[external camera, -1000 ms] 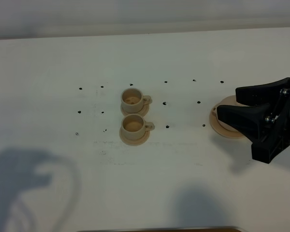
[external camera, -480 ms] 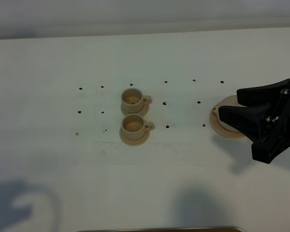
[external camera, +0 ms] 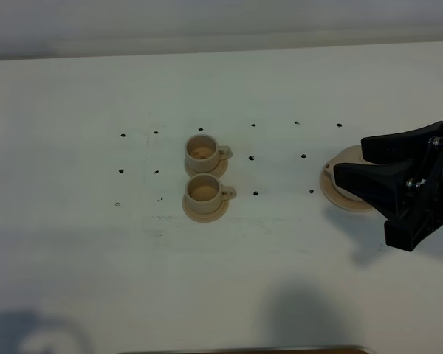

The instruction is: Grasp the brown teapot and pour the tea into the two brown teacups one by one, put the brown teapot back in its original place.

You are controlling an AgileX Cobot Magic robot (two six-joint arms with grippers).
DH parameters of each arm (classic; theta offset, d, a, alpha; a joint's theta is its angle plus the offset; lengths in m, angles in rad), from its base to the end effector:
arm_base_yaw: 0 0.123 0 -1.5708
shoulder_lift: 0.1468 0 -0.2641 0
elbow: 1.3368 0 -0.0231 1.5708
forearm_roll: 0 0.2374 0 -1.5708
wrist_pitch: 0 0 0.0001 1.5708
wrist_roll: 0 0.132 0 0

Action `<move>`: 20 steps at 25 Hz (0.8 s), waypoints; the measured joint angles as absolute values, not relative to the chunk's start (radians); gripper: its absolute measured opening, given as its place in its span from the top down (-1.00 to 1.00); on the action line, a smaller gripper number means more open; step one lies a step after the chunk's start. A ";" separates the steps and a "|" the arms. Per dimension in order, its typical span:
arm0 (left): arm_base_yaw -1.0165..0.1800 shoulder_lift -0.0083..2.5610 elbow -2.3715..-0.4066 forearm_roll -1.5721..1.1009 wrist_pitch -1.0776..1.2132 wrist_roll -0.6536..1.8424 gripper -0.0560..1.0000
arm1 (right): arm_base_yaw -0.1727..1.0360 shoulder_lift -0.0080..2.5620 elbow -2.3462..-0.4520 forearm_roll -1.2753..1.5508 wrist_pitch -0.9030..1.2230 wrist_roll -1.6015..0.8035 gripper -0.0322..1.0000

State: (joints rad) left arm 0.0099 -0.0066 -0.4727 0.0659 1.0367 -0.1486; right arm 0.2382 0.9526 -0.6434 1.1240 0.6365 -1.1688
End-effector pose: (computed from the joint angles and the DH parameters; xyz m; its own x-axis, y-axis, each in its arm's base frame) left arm 0.0438 0.0079 0.2471 -0.4423 -0.1190 -0.8890 -0.1119 0.9907 -0.0769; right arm 0.1900 0.1190 0.2721 -0.4002 -0.2144 -0.8910 -0.7088 0.6887 0.1527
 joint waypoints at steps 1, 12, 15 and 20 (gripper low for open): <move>0.010 -0.007 -0.466 0.061 1.045 -0.136 -0.01 | 0.238 0.955 -0.643 1.121 0.636 -1.169 0.07; 0.010 -0.007 -0.463 -0.058 1.060 0.000 -0.01 | 0.238 1.094 -0.643 1.134 0.639 -1.175 0.07; 0.010 -0.007 -0.463 -0.058 1.060 0.000 -0.01 | 0.238 1.099 -0.643 1.132 0.639 -1.180 0.07; 0.010 -0.007 -0.463 -0.059 1.060 0.000 -0.01 | 0.238 1.099 -0.643 1.134 0.607 -1.180 0.07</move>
State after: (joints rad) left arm 0.0099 -0.0066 -0.4626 -0.0588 1.0599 0.0000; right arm 0.2382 1.0991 -0.6434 1.1341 0.6072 -1.1799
